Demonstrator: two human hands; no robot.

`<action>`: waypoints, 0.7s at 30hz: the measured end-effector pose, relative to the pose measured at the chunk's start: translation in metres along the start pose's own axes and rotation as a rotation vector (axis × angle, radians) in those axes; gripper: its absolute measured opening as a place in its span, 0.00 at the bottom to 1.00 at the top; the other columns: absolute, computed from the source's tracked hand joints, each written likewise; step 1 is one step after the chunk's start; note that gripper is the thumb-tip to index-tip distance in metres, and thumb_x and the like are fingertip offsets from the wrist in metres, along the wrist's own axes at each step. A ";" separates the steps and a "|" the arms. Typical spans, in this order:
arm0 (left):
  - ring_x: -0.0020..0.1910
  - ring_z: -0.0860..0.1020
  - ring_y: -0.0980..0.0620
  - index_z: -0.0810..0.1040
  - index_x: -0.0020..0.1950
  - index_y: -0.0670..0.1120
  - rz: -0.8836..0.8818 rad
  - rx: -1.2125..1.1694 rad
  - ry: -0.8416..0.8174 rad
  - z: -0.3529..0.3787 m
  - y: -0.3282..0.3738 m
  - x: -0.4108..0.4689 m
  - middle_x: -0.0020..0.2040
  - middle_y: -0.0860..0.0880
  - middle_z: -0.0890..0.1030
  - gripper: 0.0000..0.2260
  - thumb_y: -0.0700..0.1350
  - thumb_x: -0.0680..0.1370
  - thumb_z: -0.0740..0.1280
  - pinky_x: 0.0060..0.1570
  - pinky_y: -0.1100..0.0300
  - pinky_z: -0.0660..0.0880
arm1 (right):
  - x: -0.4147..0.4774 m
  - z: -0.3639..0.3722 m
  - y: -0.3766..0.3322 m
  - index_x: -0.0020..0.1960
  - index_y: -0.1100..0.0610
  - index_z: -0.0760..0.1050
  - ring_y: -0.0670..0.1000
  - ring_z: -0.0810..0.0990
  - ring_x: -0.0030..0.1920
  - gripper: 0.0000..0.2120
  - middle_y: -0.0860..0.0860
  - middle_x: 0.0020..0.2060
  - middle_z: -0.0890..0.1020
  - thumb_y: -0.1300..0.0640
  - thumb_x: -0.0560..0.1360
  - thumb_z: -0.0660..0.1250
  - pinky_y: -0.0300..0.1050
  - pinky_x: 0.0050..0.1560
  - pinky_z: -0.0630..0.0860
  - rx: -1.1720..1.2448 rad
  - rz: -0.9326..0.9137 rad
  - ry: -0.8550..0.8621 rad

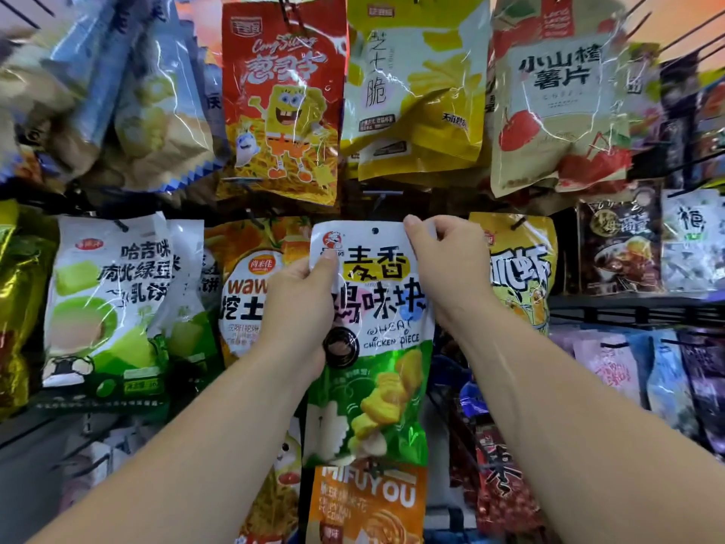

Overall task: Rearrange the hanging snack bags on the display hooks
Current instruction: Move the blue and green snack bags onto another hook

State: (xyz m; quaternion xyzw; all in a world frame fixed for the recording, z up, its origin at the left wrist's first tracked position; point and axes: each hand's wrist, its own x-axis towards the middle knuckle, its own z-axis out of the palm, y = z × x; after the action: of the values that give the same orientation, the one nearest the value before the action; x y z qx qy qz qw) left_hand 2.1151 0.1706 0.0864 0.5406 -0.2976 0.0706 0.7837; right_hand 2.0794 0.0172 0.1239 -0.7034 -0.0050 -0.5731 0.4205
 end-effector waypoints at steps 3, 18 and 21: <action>0.40 0.79 0.48 0.79 0.50 0.42 -0.034 -0.006 0.097 0.008 -0.003 0.011 0.41 0.46 0.80 0.13 0.51 0.85 0.66 0.35 0.59 0.75 | 0.009 0.006 0.002 0.31 0.57 0.65 0.49 0.60 0.26 0.24 0.48 0.24 0.62 0.52 0.82 0.68 0.43 0.32 0.59 -0.070 0.043 0.015; 0.33 0.77 0.48 0.76 0.49 0.46 -0.029 0.029 0.161 0.012 -0.014 0.022 0.38 0.43 0.77 0.10 0.52 0.84 0.66 0.31 0.60 0.73 | 0.005 0.008 0.004 0.54 0.59 0.82 0.50 0.79 0.44 0.11 0.51 0.44 0.82 0.51 0.82 0.67 0.41 0.39 0.71 -0.269 -0.039 0.039; 0.40 0.85 0.39 0.76 0.48 0.35 0.010 0.049 0.146 0.006 -0.023 0.019 0.42 0.37 0.84 0.19 0.53 0.83 0.67 0.39 0.46 0.85 | -0.026 0.009 0.012 0.75 0.55 0.71 0.52 0.73 0.72 0.23 0.52 0.70 0.76 0.51 0.82 0.69 0.39 0.69 0.67 -0.330 -0.291 -0.026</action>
State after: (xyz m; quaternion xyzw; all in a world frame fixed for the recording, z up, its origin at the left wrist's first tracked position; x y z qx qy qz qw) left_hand 2.1384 0.1518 0.0797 0.5516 -0.2405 0.1209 0.7895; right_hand 2.0837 0.0275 0.0963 -0.7621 -0.0179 -0.6114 0.2125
